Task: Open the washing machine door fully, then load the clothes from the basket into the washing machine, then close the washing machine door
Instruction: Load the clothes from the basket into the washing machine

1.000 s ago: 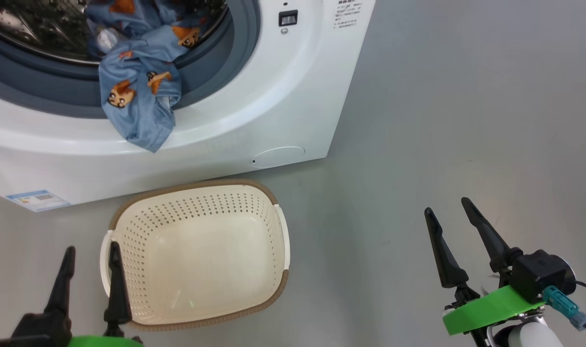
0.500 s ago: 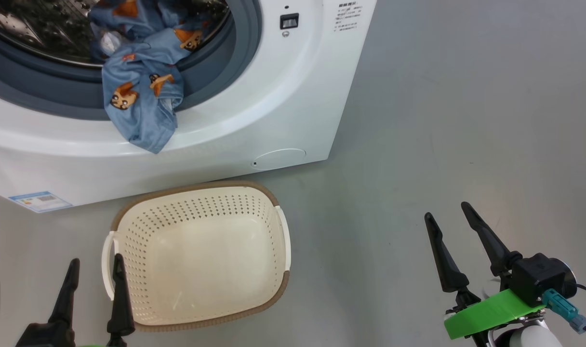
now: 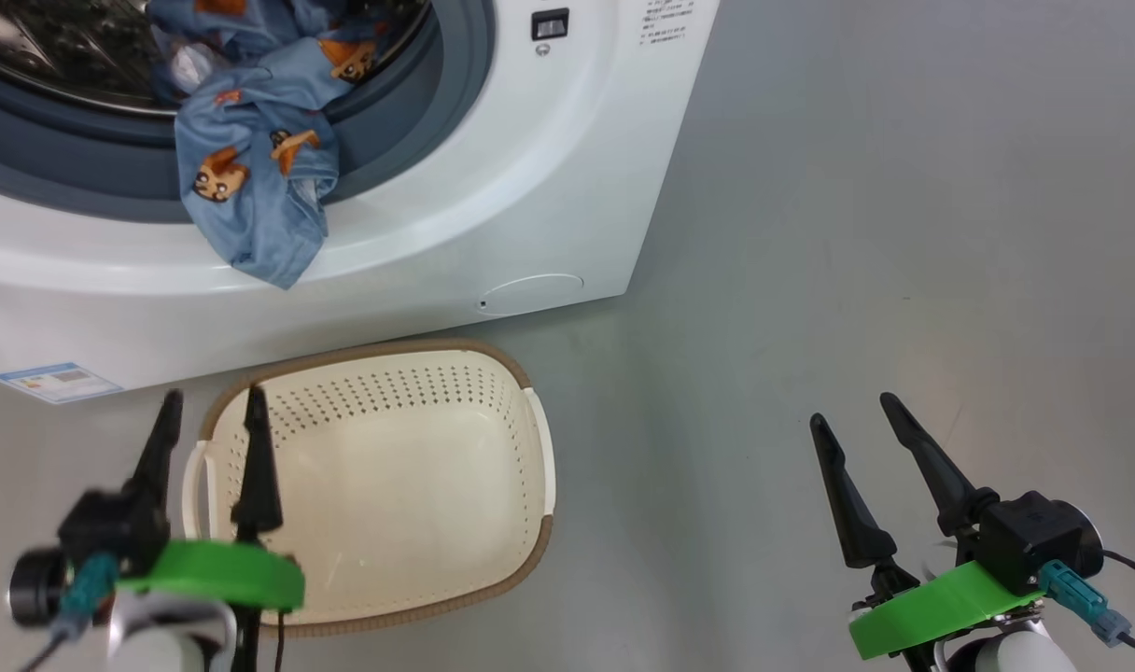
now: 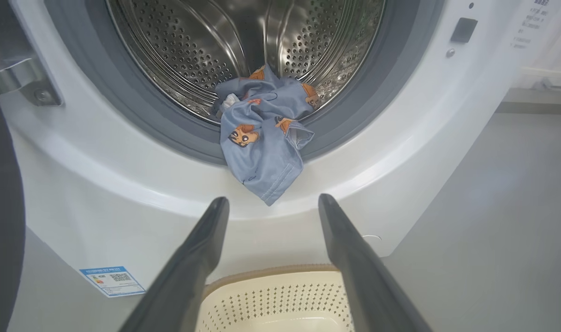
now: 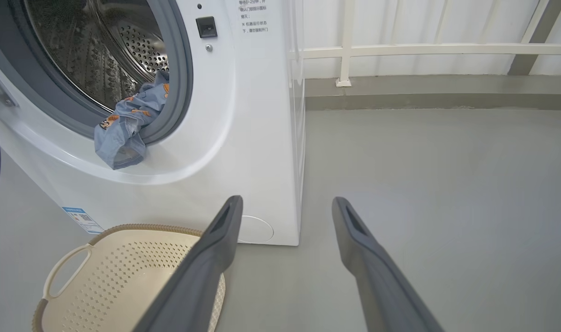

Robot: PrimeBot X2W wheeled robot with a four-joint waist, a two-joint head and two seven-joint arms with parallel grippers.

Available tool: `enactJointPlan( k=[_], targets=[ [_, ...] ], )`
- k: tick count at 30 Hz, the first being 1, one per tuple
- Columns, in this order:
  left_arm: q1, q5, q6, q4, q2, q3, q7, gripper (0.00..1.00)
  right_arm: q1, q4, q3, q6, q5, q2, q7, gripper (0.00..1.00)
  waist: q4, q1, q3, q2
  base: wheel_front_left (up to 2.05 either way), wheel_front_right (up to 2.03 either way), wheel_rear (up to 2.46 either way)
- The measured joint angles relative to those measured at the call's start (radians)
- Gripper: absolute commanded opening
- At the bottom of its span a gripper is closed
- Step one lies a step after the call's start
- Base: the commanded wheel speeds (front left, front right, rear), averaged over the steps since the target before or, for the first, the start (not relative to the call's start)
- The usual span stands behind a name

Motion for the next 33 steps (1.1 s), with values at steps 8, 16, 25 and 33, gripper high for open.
enactJointPlan(
  k=[8,16,25,33],
  targets=[
    [-0.211,-0.007,-0.01,0.151,0.016,-0.013,0.034,1.0,-0.007,0.0,0.004,0.0,0.0,0.007,0.0,1.0,-0.012,0.0,0.03,0.0,0.0,0.0,0.0],
    [-0.391,0.005,-0.012,0.325,0.028,-0.039,0.039,1.0,-0.047,-0.001,0.019,0.0,0.0,0.02,0.0,1.0,-0.023,0.0,0.091,0.0,0.0,0.0,0.0],
    [-0.537,0.032,0.007,0.486,0.066,-0.044,0.016,1.0,-0.086,-0.001,0.03,0.0,0.001,0.034,0.0,1.0,-0.05,0.0,0.152,0.0,0.0,0.0,0.0],
    [-0.611,0.045,0.021,0.581,0.081,-0.051,-0.003,1.0,-0.092,0.0,0.035,0.0,0.001,0.038,0.0,1.0,-0.072,0.0,0.18,0.0,0.0,0.0,0.0]
  ],
)
